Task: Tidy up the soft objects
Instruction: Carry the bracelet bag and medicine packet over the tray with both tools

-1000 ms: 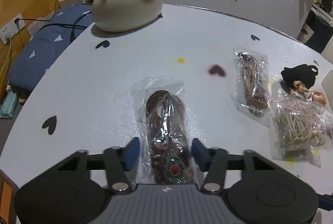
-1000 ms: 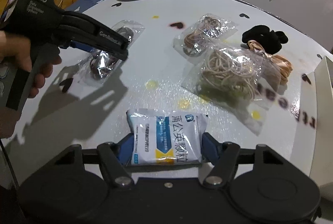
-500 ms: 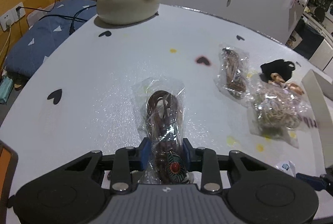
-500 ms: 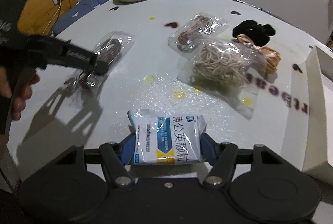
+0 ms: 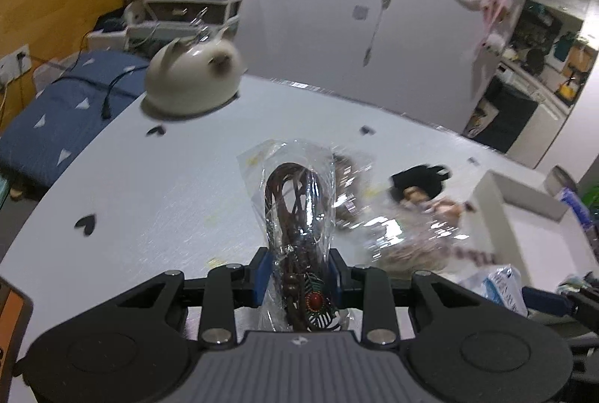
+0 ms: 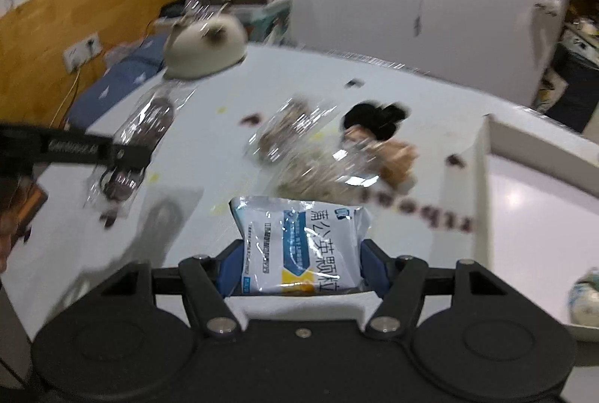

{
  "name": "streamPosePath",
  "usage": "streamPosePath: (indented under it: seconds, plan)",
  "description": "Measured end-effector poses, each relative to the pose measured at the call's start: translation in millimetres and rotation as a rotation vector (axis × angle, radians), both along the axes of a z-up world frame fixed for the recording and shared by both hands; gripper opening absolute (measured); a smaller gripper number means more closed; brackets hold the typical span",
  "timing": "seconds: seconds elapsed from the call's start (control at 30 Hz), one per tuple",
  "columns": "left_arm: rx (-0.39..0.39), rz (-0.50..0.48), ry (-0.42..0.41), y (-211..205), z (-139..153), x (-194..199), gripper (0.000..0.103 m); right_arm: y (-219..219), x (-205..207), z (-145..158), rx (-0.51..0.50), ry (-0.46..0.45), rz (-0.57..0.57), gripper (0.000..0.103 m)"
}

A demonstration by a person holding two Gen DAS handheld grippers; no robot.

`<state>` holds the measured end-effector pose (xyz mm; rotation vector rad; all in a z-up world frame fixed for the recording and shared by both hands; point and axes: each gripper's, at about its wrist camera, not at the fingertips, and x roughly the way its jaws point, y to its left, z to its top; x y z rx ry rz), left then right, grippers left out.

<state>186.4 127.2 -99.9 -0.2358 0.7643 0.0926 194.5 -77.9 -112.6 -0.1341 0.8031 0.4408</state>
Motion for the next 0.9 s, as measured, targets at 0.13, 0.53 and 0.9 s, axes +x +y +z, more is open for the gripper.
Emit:
streamPosePath:
  seconds: [0.13, 0.53, 0.9]
  plan:
    - [0.001, -0.036, -0.044, -23, 14, 3, 0.033, -32, 5, 17, 0.036, -0.040, -0.070, 0.067]
    - [-0.039, -0.163, -0.094, -140, 36, 29, 0.033, -146, 24, 44, 0.077, -0.085, -0.226, 0.067]
    - [-0.109, -0.248, -0.054, -244, 24, 57, 0.033, -253, 53, 37, 0.062, -0.078, -0.324, 0.067]
